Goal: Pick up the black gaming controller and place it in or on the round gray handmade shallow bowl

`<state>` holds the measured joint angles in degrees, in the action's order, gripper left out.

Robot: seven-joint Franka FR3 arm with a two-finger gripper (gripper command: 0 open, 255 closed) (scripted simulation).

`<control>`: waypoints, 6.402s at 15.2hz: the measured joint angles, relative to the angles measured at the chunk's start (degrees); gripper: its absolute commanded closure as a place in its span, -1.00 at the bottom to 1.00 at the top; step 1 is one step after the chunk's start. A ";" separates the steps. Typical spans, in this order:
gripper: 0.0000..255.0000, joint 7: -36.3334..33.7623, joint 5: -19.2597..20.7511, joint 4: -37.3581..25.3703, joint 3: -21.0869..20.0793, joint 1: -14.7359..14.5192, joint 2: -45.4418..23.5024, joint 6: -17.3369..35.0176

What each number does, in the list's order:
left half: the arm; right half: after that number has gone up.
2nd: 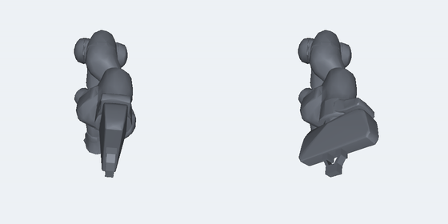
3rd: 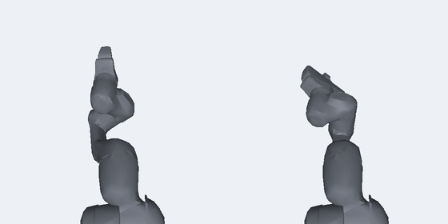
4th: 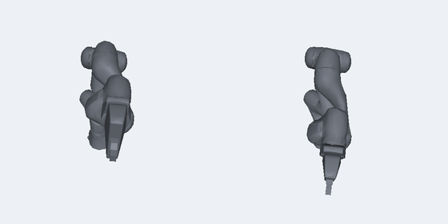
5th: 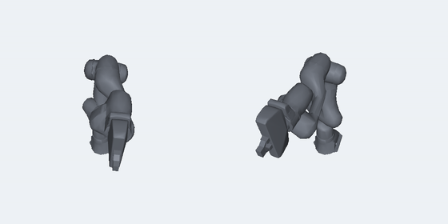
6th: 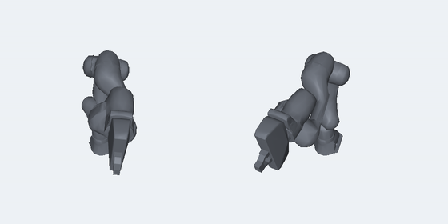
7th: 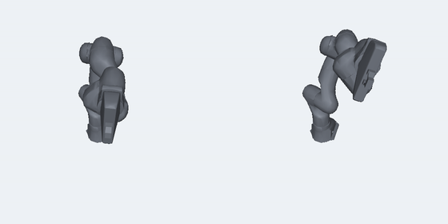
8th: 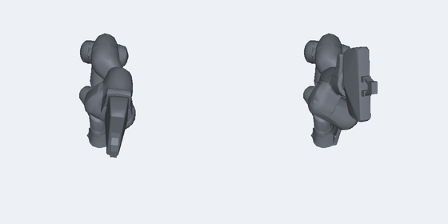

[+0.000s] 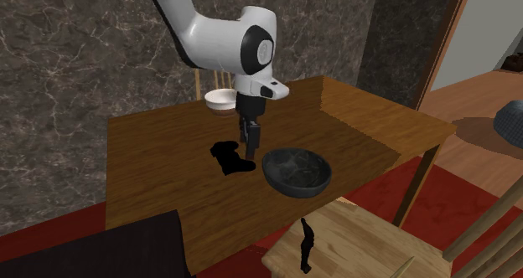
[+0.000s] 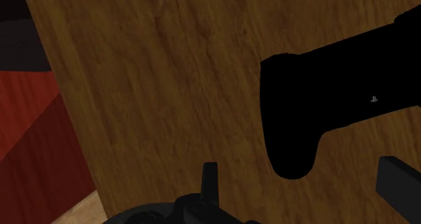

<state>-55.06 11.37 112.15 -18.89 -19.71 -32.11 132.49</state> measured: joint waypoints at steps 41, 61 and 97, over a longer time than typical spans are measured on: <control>1.00 -0.31 -0.65 -1.18 -0.53 -0.19 1.74 -2.86; 1.00 7.53 -3.57 -3.02 -0.36 5.44 9.36 -11.81; -1.00 18.43 -0.21 -8.90 5.39 12.52 -1.25 -6.85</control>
<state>-36.62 11.16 103.25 -13.50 -7.18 -33.36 125.64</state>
